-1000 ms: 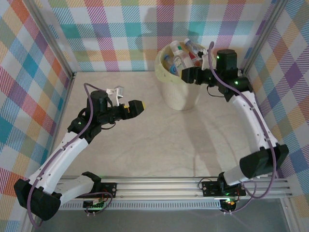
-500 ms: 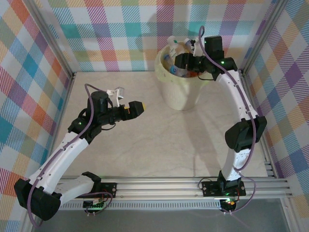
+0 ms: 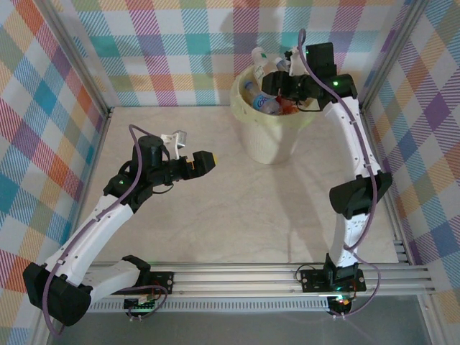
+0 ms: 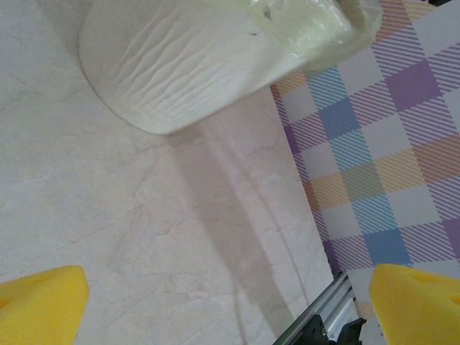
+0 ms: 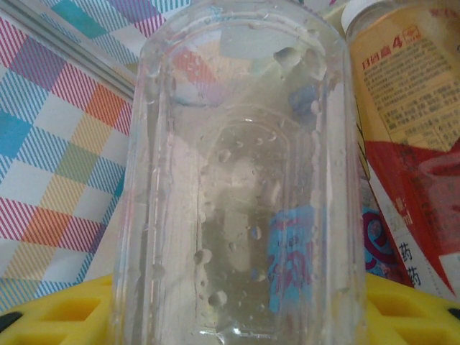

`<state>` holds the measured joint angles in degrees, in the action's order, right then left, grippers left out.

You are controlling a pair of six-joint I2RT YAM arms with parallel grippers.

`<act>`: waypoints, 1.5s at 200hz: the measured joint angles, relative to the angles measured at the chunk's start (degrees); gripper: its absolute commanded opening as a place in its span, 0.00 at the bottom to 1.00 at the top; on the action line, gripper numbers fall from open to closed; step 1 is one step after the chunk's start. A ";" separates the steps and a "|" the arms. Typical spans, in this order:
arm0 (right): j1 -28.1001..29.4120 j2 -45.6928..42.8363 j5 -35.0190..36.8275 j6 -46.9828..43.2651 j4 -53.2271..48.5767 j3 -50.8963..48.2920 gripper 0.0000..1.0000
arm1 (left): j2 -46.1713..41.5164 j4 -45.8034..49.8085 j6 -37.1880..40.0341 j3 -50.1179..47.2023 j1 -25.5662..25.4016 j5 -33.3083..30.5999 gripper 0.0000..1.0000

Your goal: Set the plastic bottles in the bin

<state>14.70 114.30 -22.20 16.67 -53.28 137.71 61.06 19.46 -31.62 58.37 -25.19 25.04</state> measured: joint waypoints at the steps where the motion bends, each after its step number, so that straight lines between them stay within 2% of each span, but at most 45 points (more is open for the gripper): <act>1: 0.00 0.17 0.09 -0.04 -0.26 0.37 0.56 | 0.00 0.00 0.00 0.00 0.00 0.00 1.00; 20: 0.00 4.81 0.59 -2.56 -5.99 9.35 0.56 | -0.02 0.00 0.00 -0.02 0.00 -0.02 1.00; 38: 0.00 7.28 1.05 -4.44 -10.32 13.09 0.56 | -0.11 0.00 0.00 -0.07 0.00 -0.04 1.00; 59: 0.00 8.00 2.29 -5.95 -14.23 13.18 0.58 | -0.17 0.00 0.00 -0.09 0.00 -0.04 1.00; 86: 0.00 8.04 3.39 -7.13 -16.31 13.16 0.68 | -0.17 0.00 0.00 -0.09 0.00 -0.04 1.00; 118: 0.00 8.04 3.89 -7.72 -16.96 13.16 0.75 | -0.26 0.02 -0.02 -0.09 0.00 -0.02 1.00; 198: 0.00 7.13 6.97 -7.78 -17.11 12.74 0.83 | -1.03 0.02 0.04 -0.11 0.00 -0.02 1.00; 251: 0.00 -2.69 12.02 -7.82 -16.24 5.40 0.86 | -3.23 0.68 3.32 -0.11 0.00 -0.68 1.00; 300: 0.00 -16.61 15.23 -8.17 -8.92 -12.17 0.88 | -5.07 2.21 8.52 -0.11 0.00 -2.38 1.00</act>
<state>14.70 97.69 -6.96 8.49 -62.19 125.54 55.99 21.67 -23.09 58.26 -25.19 22.65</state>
